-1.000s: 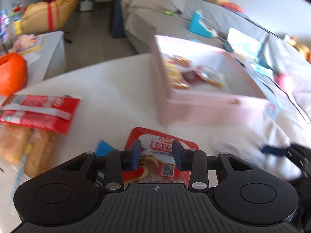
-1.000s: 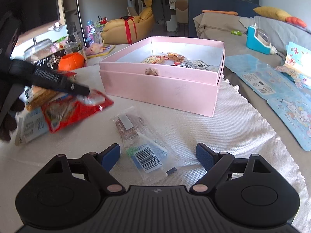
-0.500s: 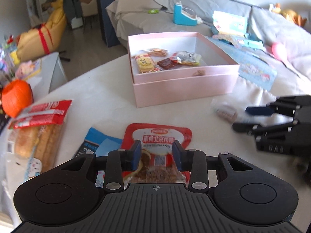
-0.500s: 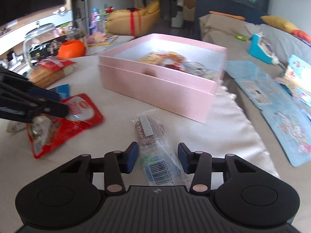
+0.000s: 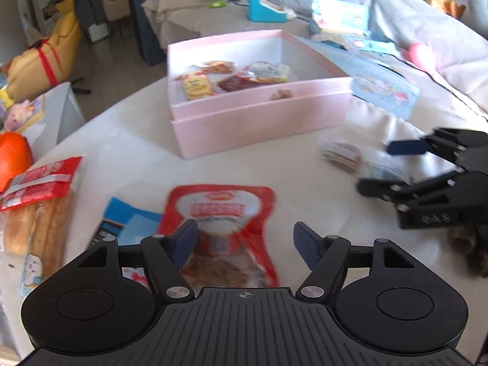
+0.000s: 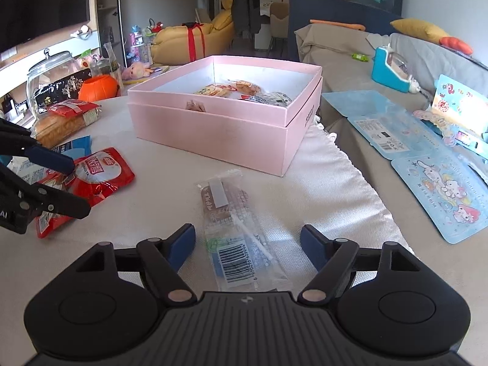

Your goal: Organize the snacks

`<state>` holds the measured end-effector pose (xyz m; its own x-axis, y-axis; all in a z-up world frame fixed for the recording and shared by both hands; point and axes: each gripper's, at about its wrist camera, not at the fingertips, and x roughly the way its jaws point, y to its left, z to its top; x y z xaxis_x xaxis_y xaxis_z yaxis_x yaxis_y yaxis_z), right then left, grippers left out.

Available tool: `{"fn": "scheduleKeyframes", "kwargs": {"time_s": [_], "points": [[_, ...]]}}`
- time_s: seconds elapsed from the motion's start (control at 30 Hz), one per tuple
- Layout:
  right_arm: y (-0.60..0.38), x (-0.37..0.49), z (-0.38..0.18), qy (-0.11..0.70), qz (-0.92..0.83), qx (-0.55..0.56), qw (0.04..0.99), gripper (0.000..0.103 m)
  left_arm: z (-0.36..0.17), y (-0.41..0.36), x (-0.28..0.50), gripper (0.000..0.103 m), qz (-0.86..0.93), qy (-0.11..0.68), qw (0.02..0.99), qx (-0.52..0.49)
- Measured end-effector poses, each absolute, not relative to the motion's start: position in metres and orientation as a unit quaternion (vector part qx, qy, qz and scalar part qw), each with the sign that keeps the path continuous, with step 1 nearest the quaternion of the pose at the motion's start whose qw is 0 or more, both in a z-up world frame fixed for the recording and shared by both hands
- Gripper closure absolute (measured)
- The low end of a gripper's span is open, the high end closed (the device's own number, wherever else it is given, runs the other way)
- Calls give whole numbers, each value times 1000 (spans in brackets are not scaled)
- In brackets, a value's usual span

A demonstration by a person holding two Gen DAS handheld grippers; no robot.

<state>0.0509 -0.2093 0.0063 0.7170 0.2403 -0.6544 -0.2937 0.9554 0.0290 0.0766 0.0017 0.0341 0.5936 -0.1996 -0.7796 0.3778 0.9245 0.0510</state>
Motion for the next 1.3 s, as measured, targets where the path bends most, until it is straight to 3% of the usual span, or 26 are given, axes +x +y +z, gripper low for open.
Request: {"fn": "scheduleKeyframes", "kwargs": {"time_s": [0.07,0.2,0.3,0.57,0.77,1.03,1.3], "points": [[-209,51,6,348,144,-37,926,25,32,7,84,34,-136,418,890,121],[-209,51,6,348,144,-37,926,24,21,20,98,17,-141,432,885,104],[-208,51,5,349,148,-39,924,21,18,19,103,14,-147,429,885,102],[-206,52,4,353,154,-43,922,16,12,8,104,13,-147,422,889,96],[-204,57,4,371,180,-49,910,0,17,2,87,18,-146,428,888,85],[-205,55,5,372,186,-49,908,1,19,4,57,19,-117,440,888,57],[-203,43,19,394,220,-6,892,19,16,7,47,19,-114,427,896,35]]}}
